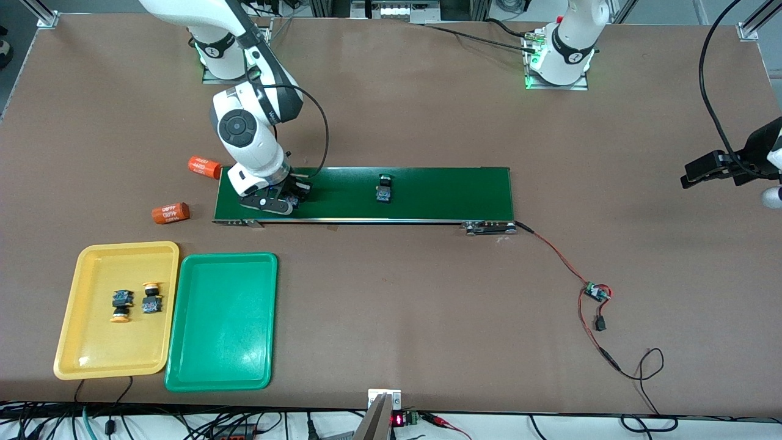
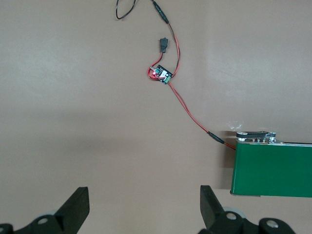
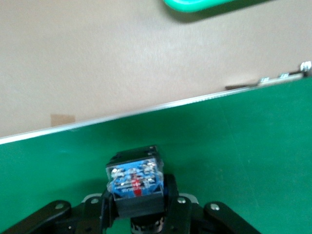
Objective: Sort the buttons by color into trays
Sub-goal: 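Carry the green-capped button into the green tray and release it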
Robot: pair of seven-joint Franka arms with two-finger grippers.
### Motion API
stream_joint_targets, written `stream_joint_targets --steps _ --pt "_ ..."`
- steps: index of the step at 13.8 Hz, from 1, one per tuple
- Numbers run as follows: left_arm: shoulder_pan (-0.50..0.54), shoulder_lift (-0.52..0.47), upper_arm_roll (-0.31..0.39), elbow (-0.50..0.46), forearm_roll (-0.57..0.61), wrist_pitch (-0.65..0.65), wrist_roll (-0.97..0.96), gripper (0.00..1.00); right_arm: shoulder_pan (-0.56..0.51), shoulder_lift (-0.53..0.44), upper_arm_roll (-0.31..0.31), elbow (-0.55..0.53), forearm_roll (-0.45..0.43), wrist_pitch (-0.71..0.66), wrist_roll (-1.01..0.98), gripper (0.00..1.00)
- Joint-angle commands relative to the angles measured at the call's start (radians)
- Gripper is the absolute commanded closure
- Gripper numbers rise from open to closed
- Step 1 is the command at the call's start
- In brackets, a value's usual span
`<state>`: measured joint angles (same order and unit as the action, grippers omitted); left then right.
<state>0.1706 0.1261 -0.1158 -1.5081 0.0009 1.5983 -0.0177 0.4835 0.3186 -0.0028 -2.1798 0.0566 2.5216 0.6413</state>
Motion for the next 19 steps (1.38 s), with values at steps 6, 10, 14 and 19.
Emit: stream_joint_targets --steps 6,10,14,19 --pt "0.006 -0.043 -0.033 -0.018 -0.001 -0.028 0.012 0.0 -0.184 0.138 0.006 0.368 -0.017 -0.155 -0.274 0.84" --pt "0.01 -0.042 -0.021 -0.02 -0.002 -0.044 -0.001 0.0 -0.272 0.304 0.006 0.581 -0.046 -0.155 -0.368 0.82" --pt "0.01 -0.042 -0.022 -0.02 0.001 -0.043 -0.001 0.0 -0.365 0.419 0.006 0.688 -0.041 -0.144 -0.506 0.81" --pt "0.01 -0.034 -0.022 -0.02 0.001 -0.037 0.002 0.0 -0.387 0.459 0.006 0.703 -0.035 -0.115 -0.515 0.2"
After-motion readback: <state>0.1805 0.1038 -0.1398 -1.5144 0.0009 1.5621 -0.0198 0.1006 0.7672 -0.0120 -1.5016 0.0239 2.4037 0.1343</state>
